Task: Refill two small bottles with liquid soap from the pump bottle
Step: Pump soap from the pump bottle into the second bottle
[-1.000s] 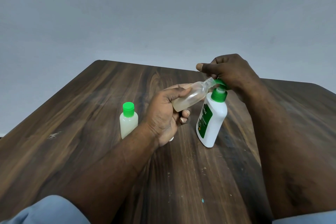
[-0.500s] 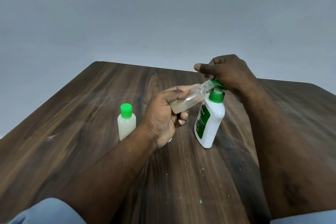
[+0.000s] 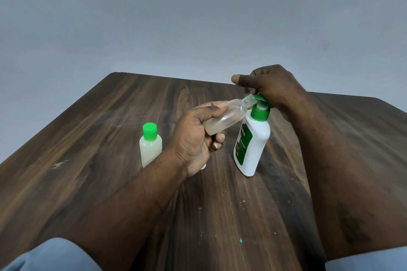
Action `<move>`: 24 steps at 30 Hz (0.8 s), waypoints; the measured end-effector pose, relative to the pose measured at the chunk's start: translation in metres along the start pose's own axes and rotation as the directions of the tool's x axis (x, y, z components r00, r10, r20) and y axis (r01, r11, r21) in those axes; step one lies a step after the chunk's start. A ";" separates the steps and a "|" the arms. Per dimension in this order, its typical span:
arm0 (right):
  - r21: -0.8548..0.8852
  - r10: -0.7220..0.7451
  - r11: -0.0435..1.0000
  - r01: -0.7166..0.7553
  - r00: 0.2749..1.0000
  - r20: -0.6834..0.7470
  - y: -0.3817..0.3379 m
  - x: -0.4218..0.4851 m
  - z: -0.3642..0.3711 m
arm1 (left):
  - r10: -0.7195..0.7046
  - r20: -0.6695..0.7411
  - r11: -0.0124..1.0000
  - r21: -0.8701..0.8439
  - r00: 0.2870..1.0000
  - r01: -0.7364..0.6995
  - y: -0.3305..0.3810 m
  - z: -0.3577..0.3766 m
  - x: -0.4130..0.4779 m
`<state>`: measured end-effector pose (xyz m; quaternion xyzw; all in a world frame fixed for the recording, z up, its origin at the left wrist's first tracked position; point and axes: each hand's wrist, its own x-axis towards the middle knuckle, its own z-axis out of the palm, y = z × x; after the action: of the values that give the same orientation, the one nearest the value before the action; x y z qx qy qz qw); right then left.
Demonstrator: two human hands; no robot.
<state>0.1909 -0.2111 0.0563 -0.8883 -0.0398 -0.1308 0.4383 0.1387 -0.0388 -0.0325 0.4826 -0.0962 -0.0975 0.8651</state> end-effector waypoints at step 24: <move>-0.022 -0.003 1.000 0.003 0.999 0.038 -0.001 0.002 0.001 | -0.003 0.003 0.999 -0.045 1.000 0.003 0.004 0.001 -0.002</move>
<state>0.1926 -0.2095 0.0568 -0.8954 -0.0479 -0.1152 0.4273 0.1371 -0.0374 -0.0285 0.4631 -0.0946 -0.1018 0.8754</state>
